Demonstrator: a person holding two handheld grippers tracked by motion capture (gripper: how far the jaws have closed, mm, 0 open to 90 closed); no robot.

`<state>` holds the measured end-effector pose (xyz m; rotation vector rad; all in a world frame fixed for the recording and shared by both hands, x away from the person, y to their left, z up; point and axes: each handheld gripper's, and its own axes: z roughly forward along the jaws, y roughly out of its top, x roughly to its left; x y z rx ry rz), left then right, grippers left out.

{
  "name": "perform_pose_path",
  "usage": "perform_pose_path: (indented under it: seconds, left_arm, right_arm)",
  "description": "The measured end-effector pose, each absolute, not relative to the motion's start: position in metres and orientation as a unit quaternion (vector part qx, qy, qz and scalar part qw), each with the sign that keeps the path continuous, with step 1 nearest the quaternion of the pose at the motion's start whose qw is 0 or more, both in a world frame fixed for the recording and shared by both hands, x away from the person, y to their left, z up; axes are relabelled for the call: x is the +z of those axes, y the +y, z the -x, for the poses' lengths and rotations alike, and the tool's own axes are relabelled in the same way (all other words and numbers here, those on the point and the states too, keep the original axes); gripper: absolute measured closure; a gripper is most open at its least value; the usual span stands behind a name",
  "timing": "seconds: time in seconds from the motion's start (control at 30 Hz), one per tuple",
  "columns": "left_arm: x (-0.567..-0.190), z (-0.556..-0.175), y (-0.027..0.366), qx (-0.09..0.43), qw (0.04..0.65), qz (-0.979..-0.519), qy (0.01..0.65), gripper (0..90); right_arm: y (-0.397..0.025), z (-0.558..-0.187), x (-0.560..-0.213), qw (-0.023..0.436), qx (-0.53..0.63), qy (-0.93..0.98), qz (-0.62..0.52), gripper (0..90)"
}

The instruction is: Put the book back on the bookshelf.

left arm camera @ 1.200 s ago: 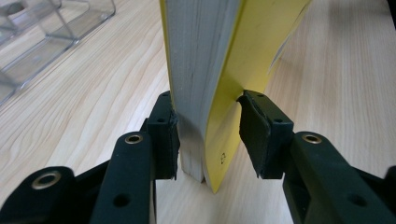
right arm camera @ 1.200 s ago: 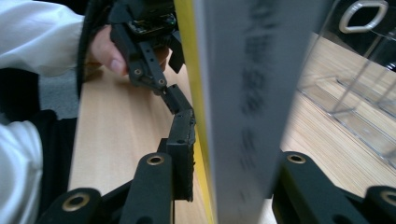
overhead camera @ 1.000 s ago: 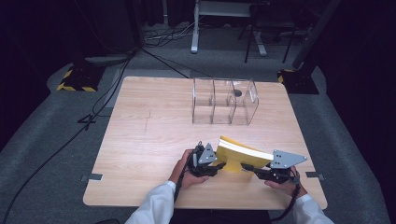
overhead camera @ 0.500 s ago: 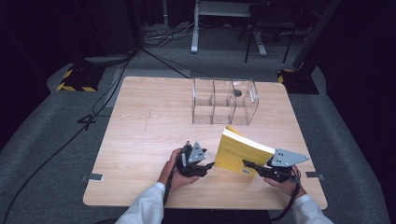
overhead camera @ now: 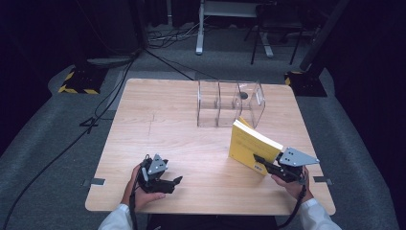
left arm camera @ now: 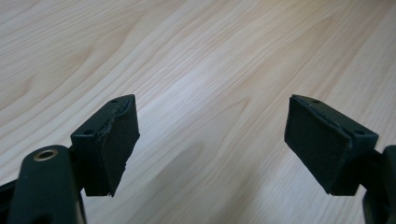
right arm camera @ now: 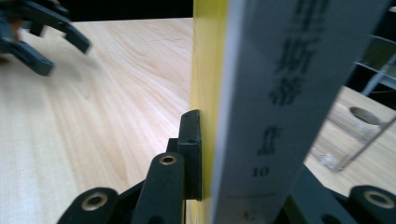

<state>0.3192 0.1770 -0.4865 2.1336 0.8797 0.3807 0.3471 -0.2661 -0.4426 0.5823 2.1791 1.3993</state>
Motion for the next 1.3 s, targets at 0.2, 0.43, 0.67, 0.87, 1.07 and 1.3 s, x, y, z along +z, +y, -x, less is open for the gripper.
perform_pose_path:
  seconds: [0.2,0.43,0.67,0.87,1.07,1.3]
  left_arm:
    - [-0.489,-0.316,0.195,0.144,0.380,-0.842,0.355,18.4]
    - [-0.497,-0.321,0.192,0.141,0.355,-0.854,0.352,18.4]
    - [-0.500,-0.322,0.191,0.130,0.346,-0.858,0.357,21.4]
    - [-0.503,-0.323,0.187,0.138,0.338,-0.855,0.368,16.5]
    - [-0.504,-0.324,0.186,0.142,0.344,-0.849,0.375,15.4]
    - [-0.504,-0.324,0.184,0.142,0.342,-0.845,0.385,14.9]
  right_arm:
    - [-0.274,-0.355,-0.439,0.269,0.506,0.782,-0.245,75.8]
    - [-0.285,-0.367,-0.430,0.301,0.505,0.757,-0.284,75.8]
    - [-0.291,-0.380,-0.421,0.328,0.506,0.733,-0.315,75.9]
    - [-0.287,-0.393,-0.412,0.343,0.506,0.718,-0.332,75.8]
    - [-0.274,-0.415,-0.401,0.355,0.499,0.713,-0.341,75.8]
    - [-0.264,-0.435,-0.394,0.367,0.493,0.702,-0.361,75.8]
